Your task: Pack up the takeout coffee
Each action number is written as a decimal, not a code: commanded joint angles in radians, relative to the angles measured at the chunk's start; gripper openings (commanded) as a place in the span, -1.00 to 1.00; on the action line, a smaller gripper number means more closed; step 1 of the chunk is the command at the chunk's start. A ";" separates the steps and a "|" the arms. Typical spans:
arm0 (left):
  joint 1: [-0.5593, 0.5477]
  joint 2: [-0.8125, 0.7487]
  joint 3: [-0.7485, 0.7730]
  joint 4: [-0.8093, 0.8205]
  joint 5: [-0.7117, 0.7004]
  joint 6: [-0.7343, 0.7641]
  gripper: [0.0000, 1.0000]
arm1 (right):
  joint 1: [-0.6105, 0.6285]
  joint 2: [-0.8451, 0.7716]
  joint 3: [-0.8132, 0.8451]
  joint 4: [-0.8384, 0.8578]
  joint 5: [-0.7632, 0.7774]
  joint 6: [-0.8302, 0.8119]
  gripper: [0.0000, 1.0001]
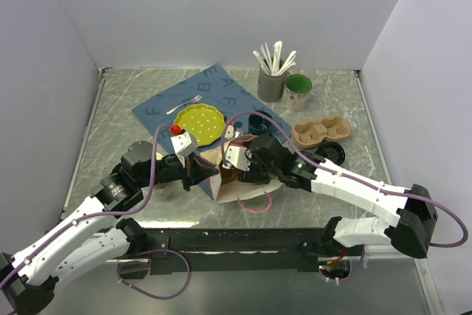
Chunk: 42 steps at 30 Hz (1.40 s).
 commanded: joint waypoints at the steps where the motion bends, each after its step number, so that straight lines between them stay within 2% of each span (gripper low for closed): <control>1: -0.003 -0.001 0.029 -0.023 0.025 0.018 -0.98 | -0.020 0.012 0.036 0.027 -0.009 0.054 -0.24; 34: -0.002 -0.026 0.015 -0.037 0.045 0.024 -0.98 | -0.045 0.120 -0.026 0.100 -0.034 0.206 -0.18; 42: -0.003 -0.028 0.007 -0.055 0.067 0.042 -0.98 | -0.051 0.130 -0.024 0.119 -0.001 0.235 0.14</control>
